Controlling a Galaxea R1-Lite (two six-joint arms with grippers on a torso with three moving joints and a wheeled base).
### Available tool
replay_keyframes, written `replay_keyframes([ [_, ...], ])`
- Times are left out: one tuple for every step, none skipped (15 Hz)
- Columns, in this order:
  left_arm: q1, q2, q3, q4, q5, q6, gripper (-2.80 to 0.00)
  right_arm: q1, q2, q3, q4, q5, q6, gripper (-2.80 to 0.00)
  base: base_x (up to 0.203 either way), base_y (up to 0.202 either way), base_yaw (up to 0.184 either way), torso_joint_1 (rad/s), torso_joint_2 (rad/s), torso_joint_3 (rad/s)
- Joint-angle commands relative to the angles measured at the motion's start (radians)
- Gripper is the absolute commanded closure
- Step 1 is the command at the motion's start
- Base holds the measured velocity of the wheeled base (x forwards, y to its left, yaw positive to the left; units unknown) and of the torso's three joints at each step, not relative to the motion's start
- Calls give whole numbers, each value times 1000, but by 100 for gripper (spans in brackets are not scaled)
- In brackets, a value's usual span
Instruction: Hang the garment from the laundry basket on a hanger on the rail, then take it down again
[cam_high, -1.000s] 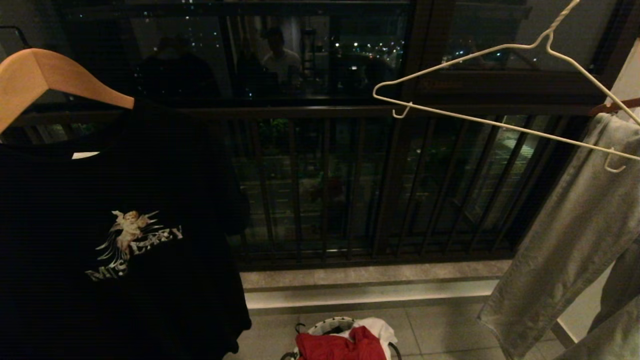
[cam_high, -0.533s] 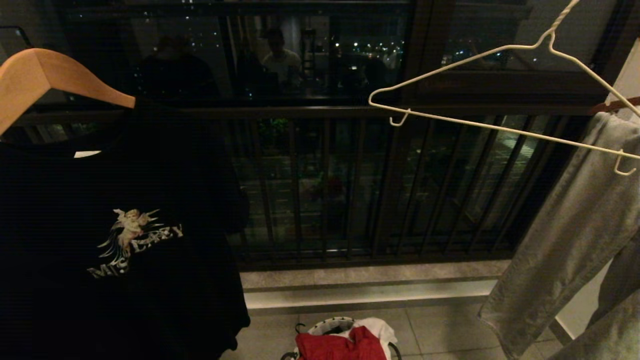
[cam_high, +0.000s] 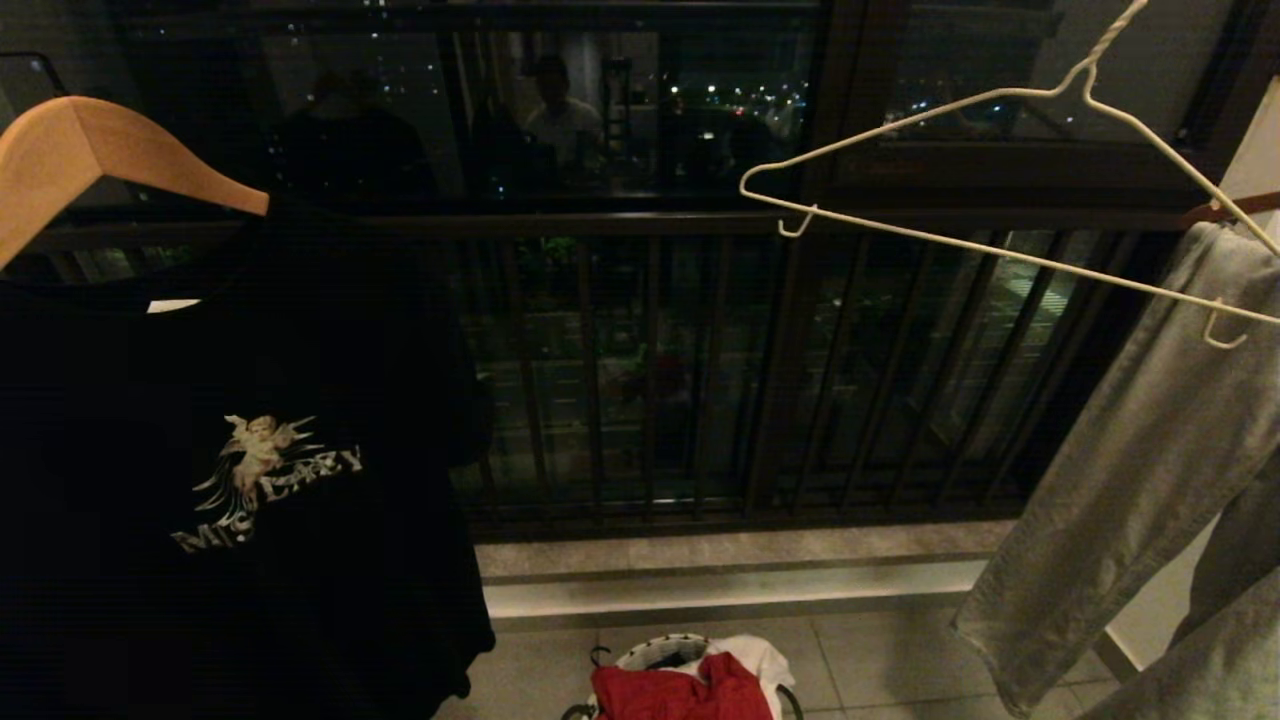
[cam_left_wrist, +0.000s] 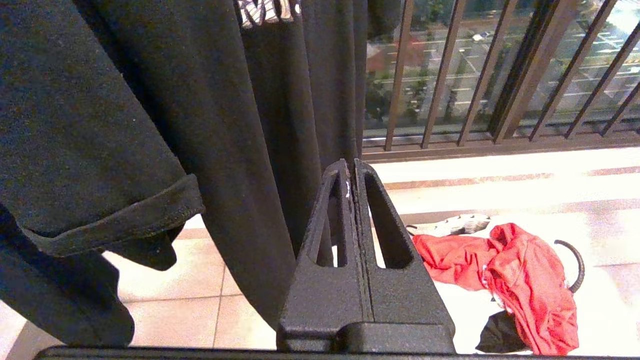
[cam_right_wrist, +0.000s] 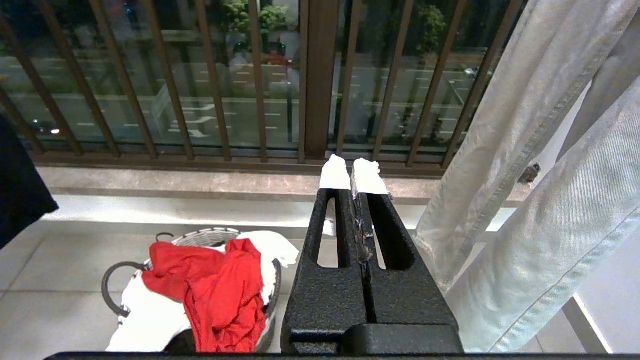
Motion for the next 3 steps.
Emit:
replay_keyframes([
  [-1,-2,0,0,0,1,0,0,0,0,0,1,-1,0,0,0,0,0,0,0],
  [1,-2,0,0,0,0,0,0,0,0,0,1,-2,0,0,0,0,0,0,0],
  [-1,-2,0,0,0,0,0,0,0,0,0,1,-2,0,0,0,0,0,0,0],
])
